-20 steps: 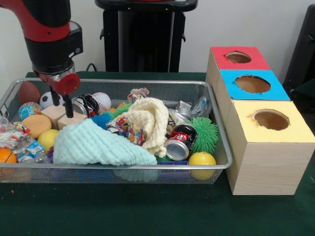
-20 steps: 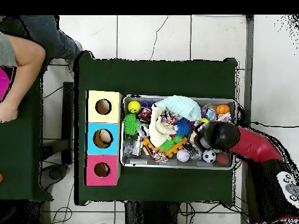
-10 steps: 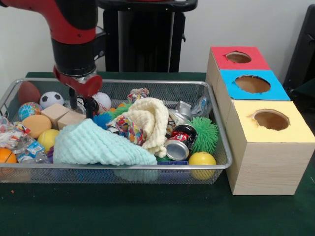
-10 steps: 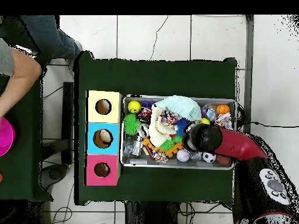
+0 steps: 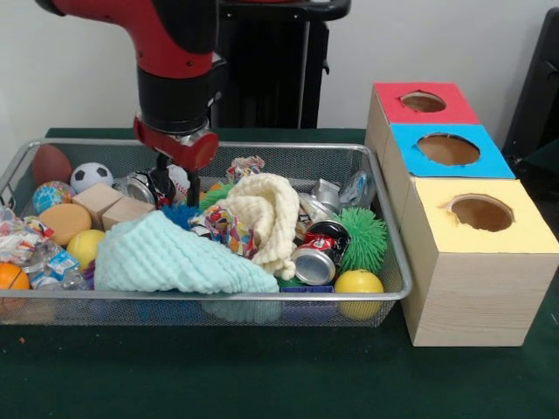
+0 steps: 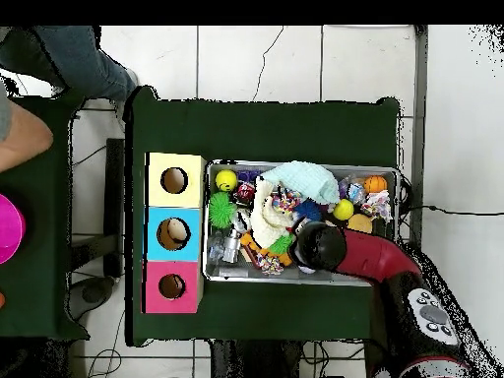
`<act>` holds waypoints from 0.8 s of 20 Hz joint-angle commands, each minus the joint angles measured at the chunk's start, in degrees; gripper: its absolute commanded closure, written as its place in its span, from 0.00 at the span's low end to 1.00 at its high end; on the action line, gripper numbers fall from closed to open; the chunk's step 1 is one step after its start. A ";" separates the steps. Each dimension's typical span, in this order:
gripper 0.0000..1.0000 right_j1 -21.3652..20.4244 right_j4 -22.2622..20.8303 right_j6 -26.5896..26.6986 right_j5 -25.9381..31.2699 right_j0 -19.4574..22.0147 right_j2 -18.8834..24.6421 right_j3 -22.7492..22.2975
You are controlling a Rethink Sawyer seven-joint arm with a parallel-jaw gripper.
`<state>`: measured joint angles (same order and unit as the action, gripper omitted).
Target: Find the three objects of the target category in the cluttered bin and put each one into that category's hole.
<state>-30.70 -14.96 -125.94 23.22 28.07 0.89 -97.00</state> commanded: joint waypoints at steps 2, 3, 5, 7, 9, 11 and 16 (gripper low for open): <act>0.00 1.43 3.55 -14.29 -7.94 -2.75 -2.63 -9.93; 0.00 1.38 3.99 -14.20 -8.39 -2.78 -2.66 -10.51; 0.00 1.11 4.76 -13.74 -8.78 -2.88 -2.97 -11.00; 0.00 0.77 5.62 -13.13 -8.72 -2.67 -2.83 -11.59; 0.00 0.43 6.45 -12.92 -9.16 -3.05 -3.13 -12.43; 0.00 0.24 7.13 -12.76 -9.65 -3.18 -3.16 -13.27; 0.00 0.50 8.11 -11.54 -10.82 -2.45 -2.75 -14.47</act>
<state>-30.75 -10.19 -126.04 16.84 25.44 -2.95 -107.58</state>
